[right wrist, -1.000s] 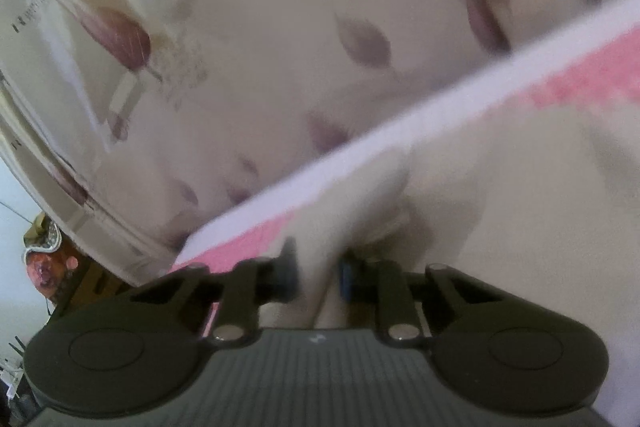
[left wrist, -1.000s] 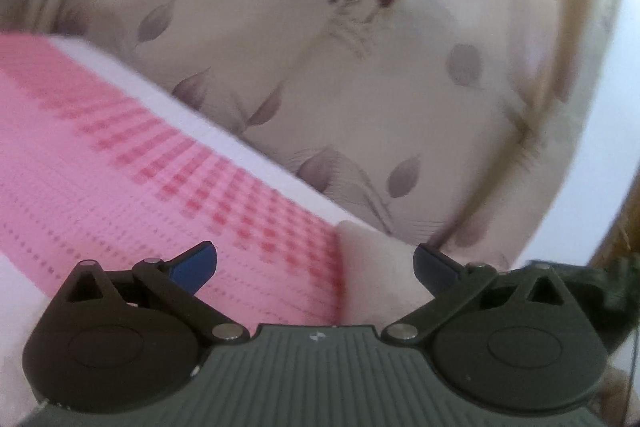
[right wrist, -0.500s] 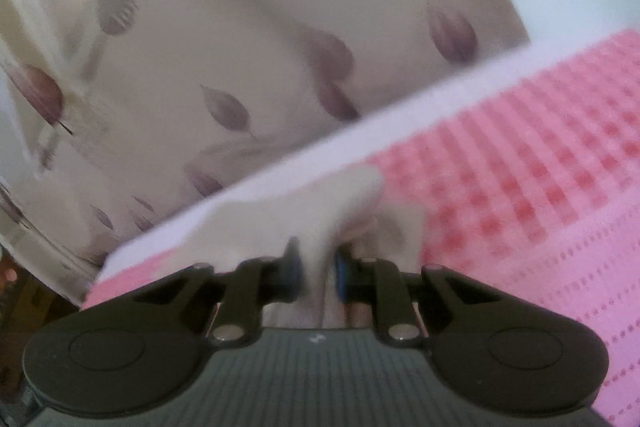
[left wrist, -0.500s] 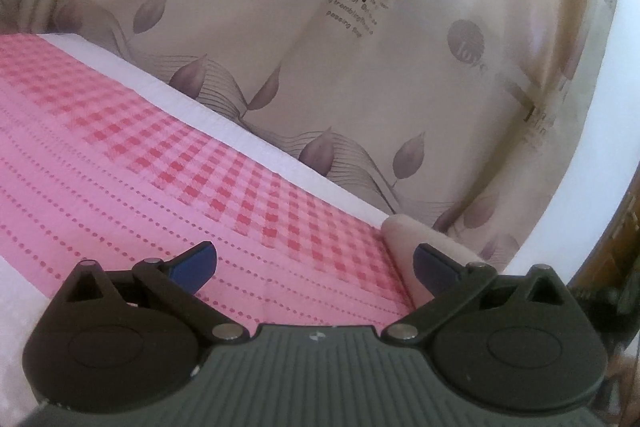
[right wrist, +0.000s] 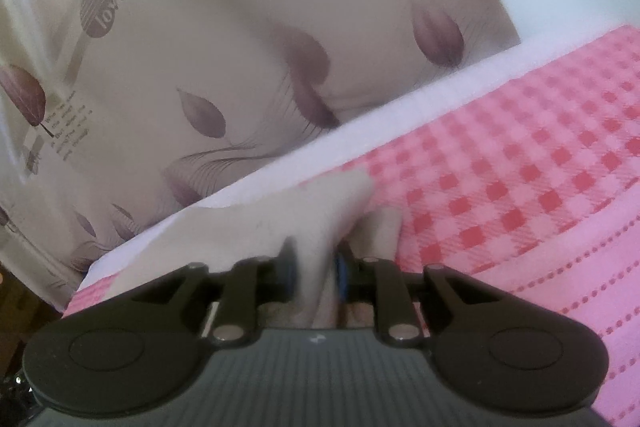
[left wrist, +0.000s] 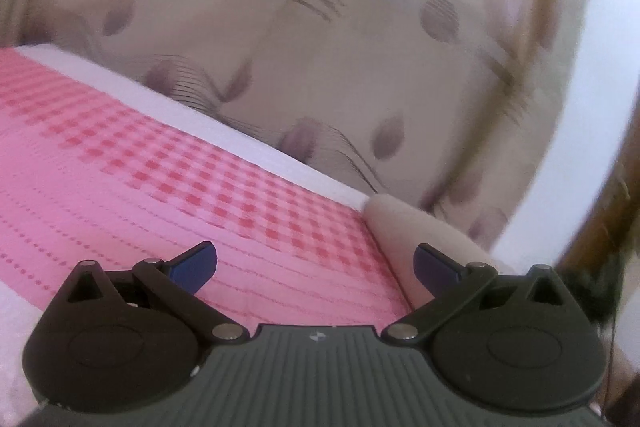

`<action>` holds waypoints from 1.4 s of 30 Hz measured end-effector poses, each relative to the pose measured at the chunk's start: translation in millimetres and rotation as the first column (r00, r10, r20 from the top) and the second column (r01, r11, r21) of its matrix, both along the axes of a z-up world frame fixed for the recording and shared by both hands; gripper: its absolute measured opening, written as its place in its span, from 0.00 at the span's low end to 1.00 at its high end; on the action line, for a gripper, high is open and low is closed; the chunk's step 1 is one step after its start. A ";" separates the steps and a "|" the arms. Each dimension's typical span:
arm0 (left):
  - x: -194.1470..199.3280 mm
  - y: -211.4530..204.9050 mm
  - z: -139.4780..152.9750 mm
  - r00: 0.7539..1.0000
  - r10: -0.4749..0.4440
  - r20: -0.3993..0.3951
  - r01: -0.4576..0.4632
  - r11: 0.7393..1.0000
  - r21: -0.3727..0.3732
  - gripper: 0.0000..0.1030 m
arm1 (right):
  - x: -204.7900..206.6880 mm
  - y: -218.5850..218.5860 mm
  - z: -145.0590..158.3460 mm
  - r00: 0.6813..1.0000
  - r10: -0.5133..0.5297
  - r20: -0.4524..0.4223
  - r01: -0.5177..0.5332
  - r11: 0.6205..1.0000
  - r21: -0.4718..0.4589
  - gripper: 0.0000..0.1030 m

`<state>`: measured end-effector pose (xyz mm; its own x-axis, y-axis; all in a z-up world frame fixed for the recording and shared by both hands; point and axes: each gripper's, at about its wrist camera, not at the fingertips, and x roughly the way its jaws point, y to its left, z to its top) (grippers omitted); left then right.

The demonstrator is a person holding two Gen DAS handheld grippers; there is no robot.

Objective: Fold small clothes
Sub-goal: 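Fold the held sweater edge over the body with the right gripper, then open the right gripper and release the folded sweater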

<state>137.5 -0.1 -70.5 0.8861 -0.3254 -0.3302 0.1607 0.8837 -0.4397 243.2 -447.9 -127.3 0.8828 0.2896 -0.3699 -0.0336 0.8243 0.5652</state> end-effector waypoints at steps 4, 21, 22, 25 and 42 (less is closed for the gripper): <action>-7.8 -26.5 6.6 0.991 -0.137 0.002 0.136 0.984 0.111 1.00 | -37.6 -13.6 12.2 0.996 -0.045 0.075 0.039 0.996 0.084 0.27; -16.7 -141.2 -0.7 0.956 -0.286 -0.061 0.284 0.861 0.422 0.97 | -74.2 29.8 21.8 0.997 0.080 -0.022 -0.082 0.992 -0.099 0.25; -15.2 -141.8 -1.1 0.960 -0.274 -0.061 0.274 0.867 0.417 0.95 | -66.8 33.1 24.8 0.996 0.082 -0.031 -0.085 0.990 -0.115 0.25; -7.9 -138.2 -3.7 0.971 -0.224 -0.087 0.240 0.889 0.390 0.92 | -57.4 32.0 42.7 0.997 0.069 0.045 -0.065 0.994 -0.087 0.20; -13.8 -136.4 -2.0 0.989 -0.132 -0.072 0.150 0.897 0.415 0.98 | -102.1 29.0 44.6 0.977 0.074 0.202 -0.073 0.997 -0.014 0.20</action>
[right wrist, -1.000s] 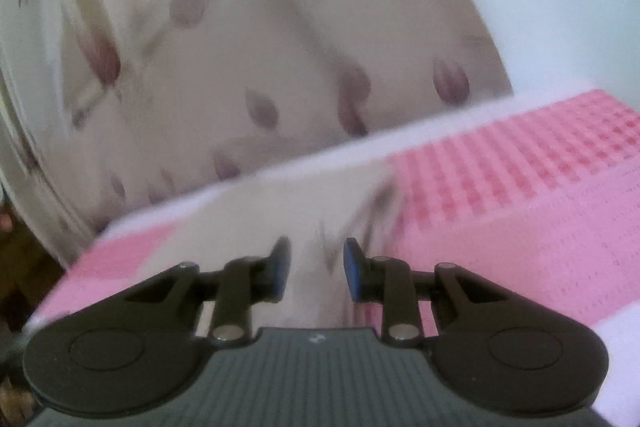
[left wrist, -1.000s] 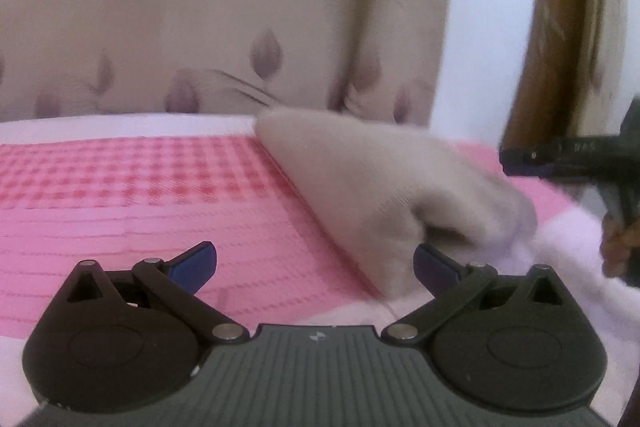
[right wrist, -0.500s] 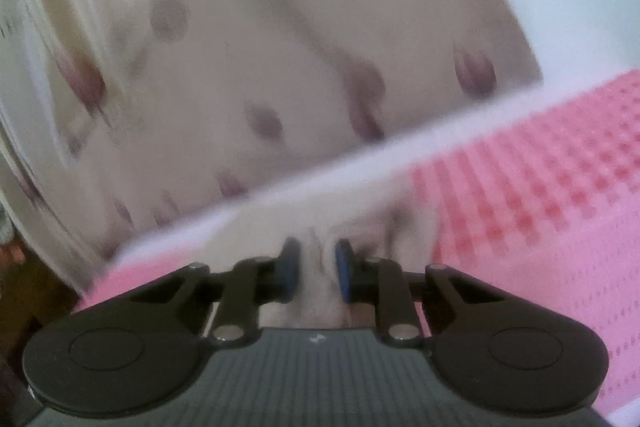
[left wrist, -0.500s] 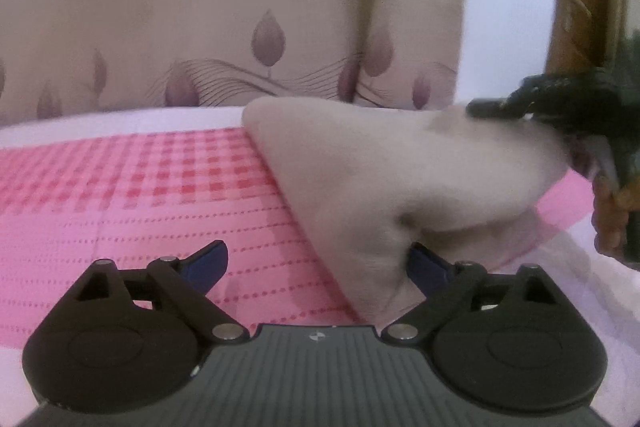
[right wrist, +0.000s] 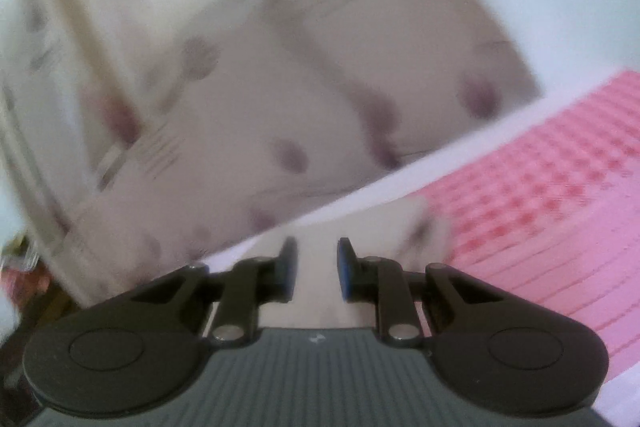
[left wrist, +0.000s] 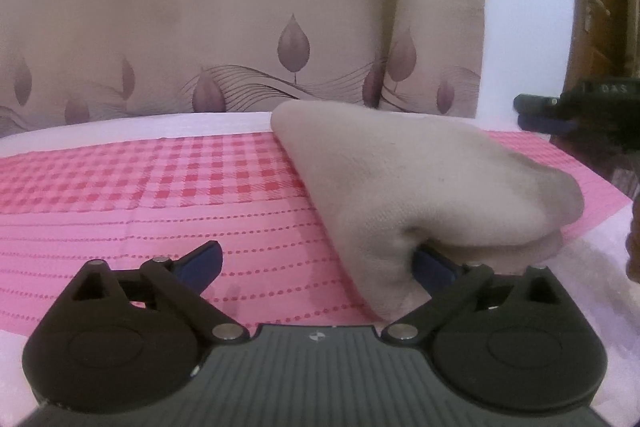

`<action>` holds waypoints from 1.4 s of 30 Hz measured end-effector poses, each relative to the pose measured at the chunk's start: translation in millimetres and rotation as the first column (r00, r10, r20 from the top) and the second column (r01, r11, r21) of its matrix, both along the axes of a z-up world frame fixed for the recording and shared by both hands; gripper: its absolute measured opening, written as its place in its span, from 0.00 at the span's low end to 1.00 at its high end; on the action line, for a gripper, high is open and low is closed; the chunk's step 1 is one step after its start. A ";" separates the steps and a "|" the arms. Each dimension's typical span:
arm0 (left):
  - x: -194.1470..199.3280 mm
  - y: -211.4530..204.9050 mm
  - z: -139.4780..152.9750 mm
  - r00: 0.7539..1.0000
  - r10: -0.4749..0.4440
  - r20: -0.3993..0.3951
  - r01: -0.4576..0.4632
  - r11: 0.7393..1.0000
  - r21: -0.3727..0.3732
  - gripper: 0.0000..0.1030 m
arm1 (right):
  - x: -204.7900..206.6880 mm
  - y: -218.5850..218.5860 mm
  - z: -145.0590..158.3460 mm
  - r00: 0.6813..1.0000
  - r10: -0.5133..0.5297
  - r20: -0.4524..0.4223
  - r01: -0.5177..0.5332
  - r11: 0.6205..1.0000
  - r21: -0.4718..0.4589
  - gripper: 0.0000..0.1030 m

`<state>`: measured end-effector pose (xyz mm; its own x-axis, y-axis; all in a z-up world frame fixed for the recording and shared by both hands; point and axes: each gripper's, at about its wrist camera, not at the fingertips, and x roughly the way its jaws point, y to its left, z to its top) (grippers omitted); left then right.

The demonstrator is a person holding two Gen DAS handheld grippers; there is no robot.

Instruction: Fold small clothes

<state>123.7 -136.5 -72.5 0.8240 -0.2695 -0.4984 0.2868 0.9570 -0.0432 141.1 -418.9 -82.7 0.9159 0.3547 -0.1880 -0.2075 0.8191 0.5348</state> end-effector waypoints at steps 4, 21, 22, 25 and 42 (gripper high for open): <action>0.4 3.9 -3.6 0.998 0.056 -0.038 -0.055 0.998 0.019 0.99 | 11.1 32.1 -15.4 0.993 0.013 -0.120 -0.037 0.979 -0.199 0.19; -30.3 36.6 51.3 0.988 -0.048 0.149 0.076 0.978 -0.195 0.89 | 10.2 31.7 -33.4 0.987 0.052 -0.150 -0.074 0.987 -0.146 0.21; -25.1 30.0 57.8 0.982 -0.079 0.171 0.114 0.972 -0.206 0.89 | 9.5 32.7 -33.4 0.988 0.049 -0.146 -0.072 0.986 -0.153 0.22; 1.1 1.5 70.9 0.961 -0.186 0.203 0.231 0.946 -0.228 0.82 | 7.2 36.6 -33.0 0.989 0.043 -0.139 -0.068 0.982 -0.177 0.23; 59.2 -6.4 0.8 0.976 -0.208 0.070 0.219 0.919 -0.327 0.28 | 11.7 20.2 -2.5 0.998 0.011 -0.068 -0.020 0.992 -0.124 0.25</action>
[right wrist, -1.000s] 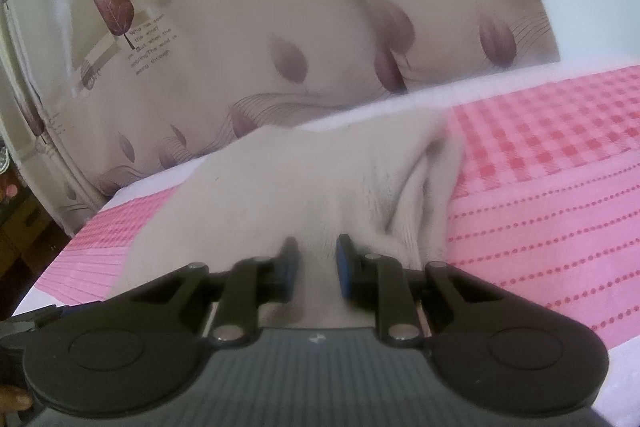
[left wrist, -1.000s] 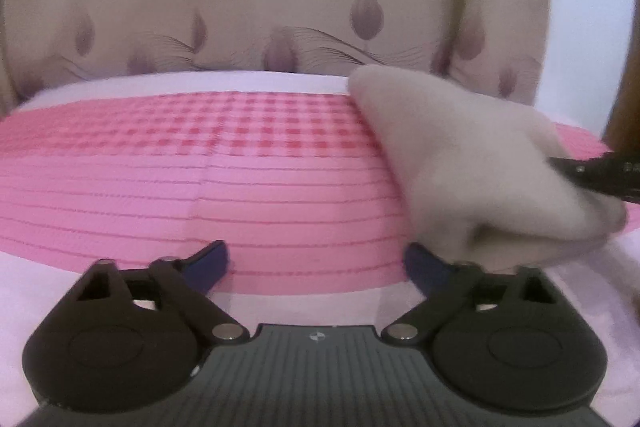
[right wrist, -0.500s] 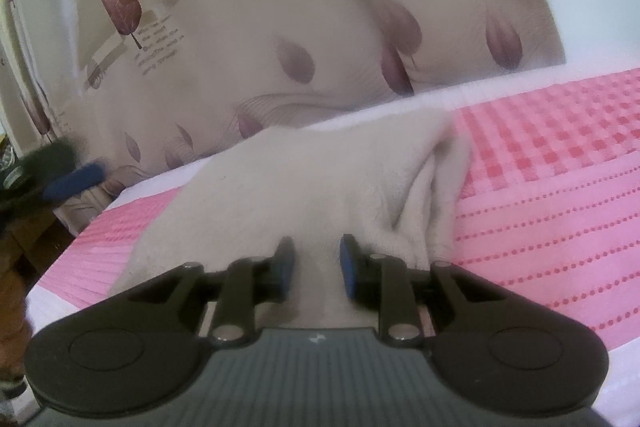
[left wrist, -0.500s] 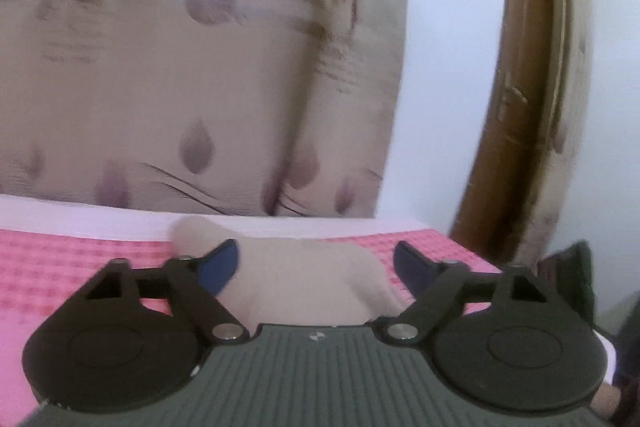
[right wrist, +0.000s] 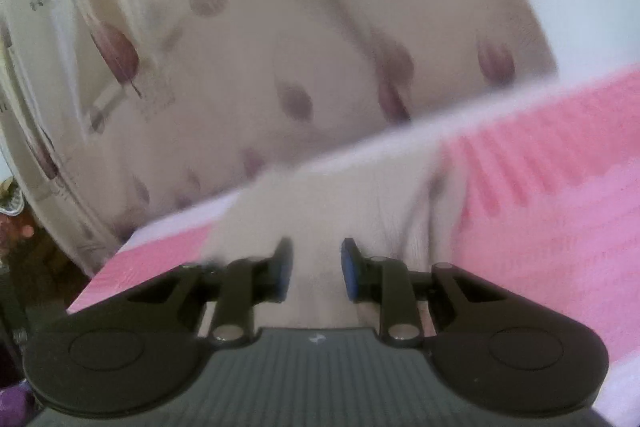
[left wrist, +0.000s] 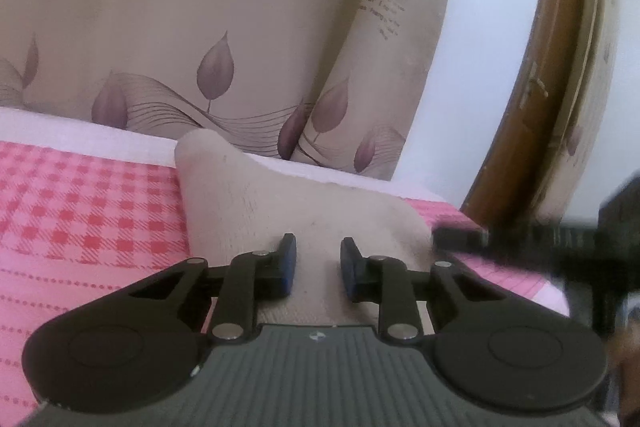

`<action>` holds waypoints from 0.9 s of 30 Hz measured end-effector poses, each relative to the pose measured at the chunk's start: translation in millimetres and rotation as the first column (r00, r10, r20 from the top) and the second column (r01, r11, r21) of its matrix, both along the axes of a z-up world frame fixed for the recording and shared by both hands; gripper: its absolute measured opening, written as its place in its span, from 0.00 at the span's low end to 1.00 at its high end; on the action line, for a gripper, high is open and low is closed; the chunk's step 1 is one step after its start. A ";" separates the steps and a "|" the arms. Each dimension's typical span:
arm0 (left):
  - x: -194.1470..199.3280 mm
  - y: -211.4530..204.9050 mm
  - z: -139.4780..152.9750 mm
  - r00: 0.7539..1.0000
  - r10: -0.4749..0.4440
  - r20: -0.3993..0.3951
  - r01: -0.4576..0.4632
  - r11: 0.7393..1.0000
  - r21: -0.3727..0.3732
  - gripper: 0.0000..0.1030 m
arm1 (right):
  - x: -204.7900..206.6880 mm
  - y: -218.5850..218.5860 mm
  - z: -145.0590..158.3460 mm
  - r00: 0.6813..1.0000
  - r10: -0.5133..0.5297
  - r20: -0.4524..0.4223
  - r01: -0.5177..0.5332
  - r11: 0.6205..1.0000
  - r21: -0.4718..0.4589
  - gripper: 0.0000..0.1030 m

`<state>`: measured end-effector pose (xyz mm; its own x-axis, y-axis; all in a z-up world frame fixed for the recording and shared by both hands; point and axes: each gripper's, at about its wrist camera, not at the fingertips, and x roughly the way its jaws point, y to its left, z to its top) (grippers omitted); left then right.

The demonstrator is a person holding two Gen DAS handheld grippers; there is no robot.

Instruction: Fold small clothes

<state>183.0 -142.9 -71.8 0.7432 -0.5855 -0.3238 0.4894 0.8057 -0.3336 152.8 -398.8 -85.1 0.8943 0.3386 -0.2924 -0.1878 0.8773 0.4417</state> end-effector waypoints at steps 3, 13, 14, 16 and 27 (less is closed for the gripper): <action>3.0 2.8 -0.3 1.000 -0.007 -0.016 0.006 0.999 -0.035 0.28 | 33.5 7.9 23.0 1.000 0.005 -0.014 -0.006 0.996 -0.089 0.25; 4.6 9.1 -1.8 0.999 -0.005 -0.041 0.002 0.997 -0.076 0.26 | 124.8 16.5 -2.8 0.986 -0.035 -0.163 -0.008 0.967 -0.255 0.23; 4.9 8.3 -1.4 0.999 -0.006 -0.040 0.003 0.997 -0.073 0.25 | 124.2 15.2 -1.7 0.986 -0.031 -0.162 -0.011 0.969 -0.248 0.23; 4.3 6.9 -0.8 0.999 -0.002 -0.036 0.000 0.998 -0.064 0.26 | 119.7 10.8 3.8 0.984 -0.045 -0.174 0.007 0.976 -0.216 0.24; 0.4 -0.1 1.8 1.000 0.013 -0.009 -0.013 1.000 -0.007 0.26 | 22.8 48.4 -5.1 0.994 -0.085 -0.075 0.043 0.894 -0.445 0.26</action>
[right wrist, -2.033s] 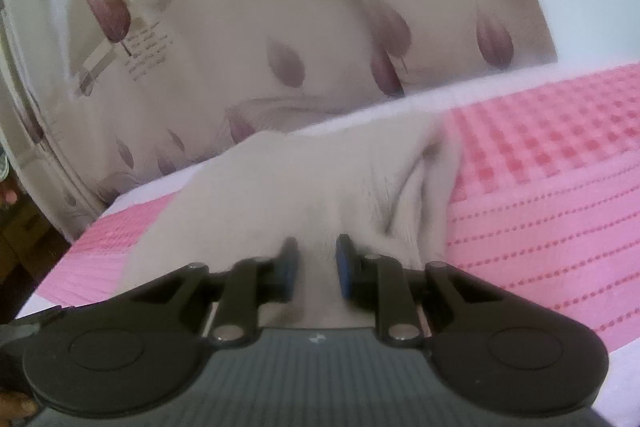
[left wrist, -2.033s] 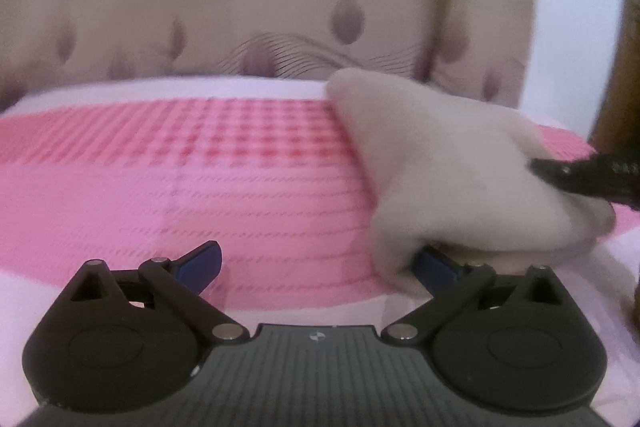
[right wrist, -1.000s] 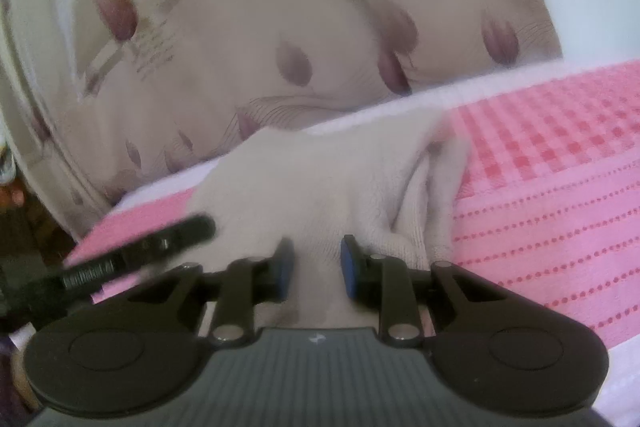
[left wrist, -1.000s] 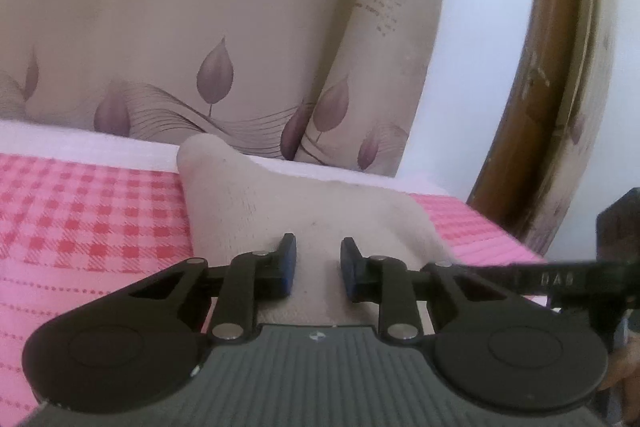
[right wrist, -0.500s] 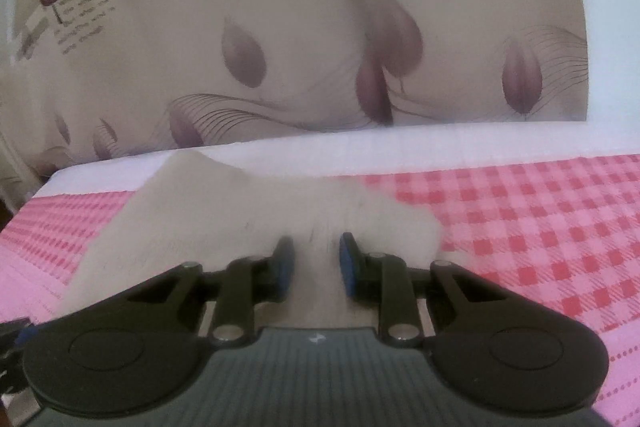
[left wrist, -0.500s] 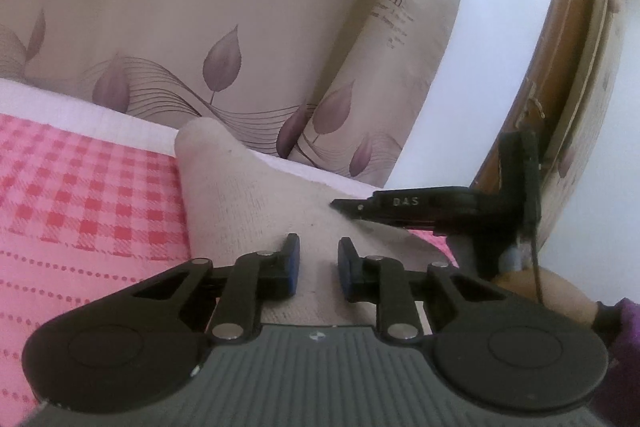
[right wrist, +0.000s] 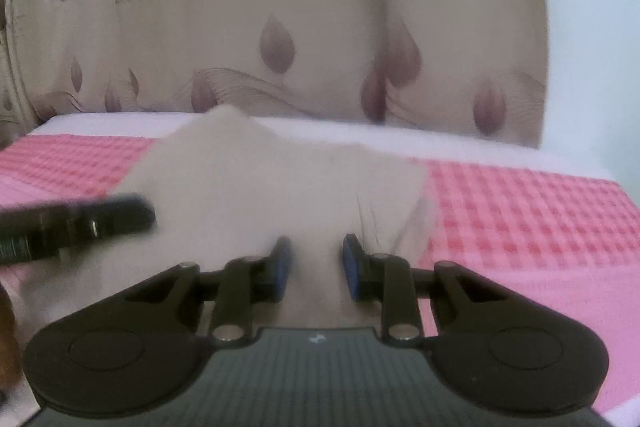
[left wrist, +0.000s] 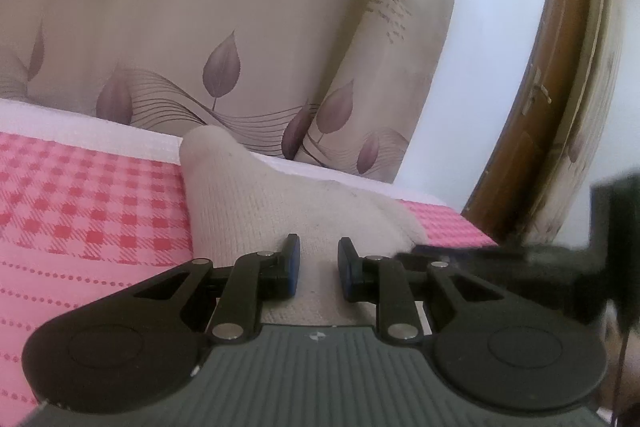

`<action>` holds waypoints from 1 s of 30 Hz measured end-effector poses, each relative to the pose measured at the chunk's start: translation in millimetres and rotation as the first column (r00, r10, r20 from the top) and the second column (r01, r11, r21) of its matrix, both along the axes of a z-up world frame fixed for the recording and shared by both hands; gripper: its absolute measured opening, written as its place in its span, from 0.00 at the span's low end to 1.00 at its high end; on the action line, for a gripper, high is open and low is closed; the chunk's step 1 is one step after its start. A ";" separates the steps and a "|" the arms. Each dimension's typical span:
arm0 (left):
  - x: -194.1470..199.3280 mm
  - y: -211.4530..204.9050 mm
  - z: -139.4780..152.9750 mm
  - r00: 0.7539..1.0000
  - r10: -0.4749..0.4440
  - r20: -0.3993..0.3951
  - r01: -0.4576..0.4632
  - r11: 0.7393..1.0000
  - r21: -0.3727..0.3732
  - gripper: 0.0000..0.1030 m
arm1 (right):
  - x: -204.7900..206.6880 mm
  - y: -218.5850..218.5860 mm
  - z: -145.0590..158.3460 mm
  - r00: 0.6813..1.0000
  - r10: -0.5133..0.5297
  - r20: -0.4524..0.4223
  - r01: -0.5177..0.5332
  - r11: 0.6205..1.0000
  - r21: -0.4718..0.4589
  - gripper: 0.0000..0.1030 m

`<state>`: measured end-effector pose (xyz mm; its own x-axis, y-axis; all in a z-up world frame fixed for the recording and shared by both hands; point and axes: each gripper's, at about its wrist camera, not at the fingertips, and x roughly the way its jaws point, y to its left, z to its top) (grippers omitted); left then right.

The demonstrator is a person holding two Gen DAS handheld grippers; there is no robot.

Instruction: Fold small clothes

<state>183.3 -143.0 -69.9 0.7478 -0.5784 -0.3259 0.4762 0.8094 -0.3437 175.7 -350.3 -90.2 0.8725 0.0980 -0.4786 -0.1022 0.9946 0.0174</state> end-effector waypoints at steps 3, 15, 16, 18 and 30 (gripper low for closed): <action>-1.1 -2.3 0.2 1.000 0.005 0.008 -0.005 1.000 0.017 0.25 | -7.6 -0.1 -6.4 0.999 -0.028 0.039 0.028 0.999 0.021 0.26; -3.0 -3.8 0.0 1.000 0.011 0.021 -0.012 0.999 0.039 0.26 | -10.0 4.8 -4.3 0.997 -0.035 0.062 0.036 0.999 -0.014 0.26; -3.1 -3.5 0.1 1.000 0.010 0.022 -0.011 0.999 0.041 0.26 | -10.0 5.2 -4.3 0.998 -0.035 0.061 0.036 0.999 -0.016 0.26; -3.4 -3.2 0.1 1.000 0.010 0.025 -0.011 0.999 0.044 0.26 | -10.1 5.6 -4.3 0.997 -0.035 0.064 0.037 0.999 -0.024 0.26; -4.4 -4.4 0.1 0.999 0.011 0.034 -0.013 0.998 0.058 0.26 | -12.2 8.9 -4.2 0.997 -0.037 0.069 0.039 0.999 -0.029 0.27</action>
